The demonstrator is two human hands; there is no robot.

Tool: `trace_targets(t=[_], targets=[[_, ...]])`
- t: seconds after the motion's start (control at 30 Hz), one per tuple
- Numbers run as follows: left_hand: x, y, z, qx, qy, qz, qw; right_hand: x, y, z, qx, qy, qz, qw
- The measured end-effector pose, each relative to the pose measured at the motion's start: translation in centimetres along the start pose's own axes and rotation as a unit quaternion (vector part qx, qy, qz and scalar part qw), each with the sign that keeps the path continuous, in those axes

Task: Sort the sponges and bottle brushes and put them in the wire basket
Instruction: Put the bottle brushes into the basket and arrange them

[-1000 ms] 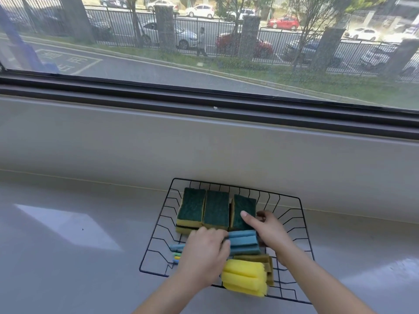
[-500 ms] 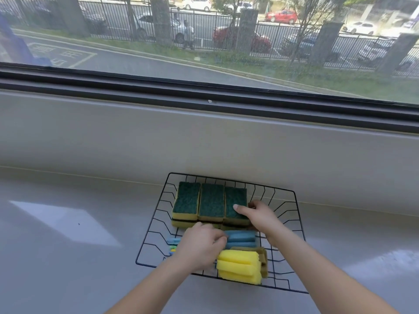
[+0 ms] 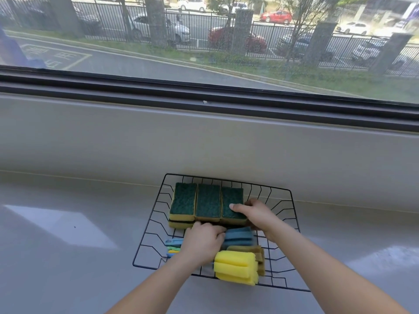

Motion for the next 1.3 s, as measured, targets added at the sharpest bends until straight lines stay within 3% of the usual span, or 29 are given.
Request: trace_targets(t=[0.43, 0.6, 0.73, 0.9, 1.0, 1.07, 1.2, 1.3], targets=[[0.5, -0.4, -0.2, -0.08, -0.006, -0.017, 0.997, -0.3, 0.9, -1.3, -0.075, -0.028, 0.036, 0.996], [0.6, -0.1, -0.2, -0.084, 0.002, 0.007, 0.996, -0.1, 0.3, -0.8, -0.04, 0.0, 0.026, 0.999], [1.2, 0.9, 0.2, -0.051, -0.036, 0.007, 0.998, 0.3, 0.4, -0.6, -0.038, 0.002, 0.023, 0.999], [4.0, 3.4, 1.9, 0.033, -0.089, -0.126, 0.988, 0.5, 0.6, -0.5, -0.042, 0.007, 0.023, 0.999], [4.9, 6.3, 4.2, -0.003, -0.102, -0.295, 0.95, 0.5, 0.5, -0.5, -0.054, 0.007, 0.019, 0.998], [4.5, 7.9, 5.9, -0.025, -0.065, -0.342, 0.937, 0.4, 0.3, -0.7, -0.056, 0.003, 0.019, 0.998], [2.3, 8.1, 7.2, -0.04, -0.013, -0.21, 0.977, 0.1, -0.2, -0.6, -0.035, -0.007, 0.016, 0.999], [1.6, 7.3, 7.1, -0.135, -0.036, -0.193, 0.971, -0.1, -0.2, -0.2, -0.007, 0.008, 0.01, 1.0]])
Point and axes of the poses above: each hand's wrist, its own x-axis away from the middle knuckle, its own y-axis out of the back of the hand, z = x × y, the point moved 3 cm from there along -x, towards the middle knuckle, and after that the axes turned 2 degrees about -z, right-handed, at the moved point
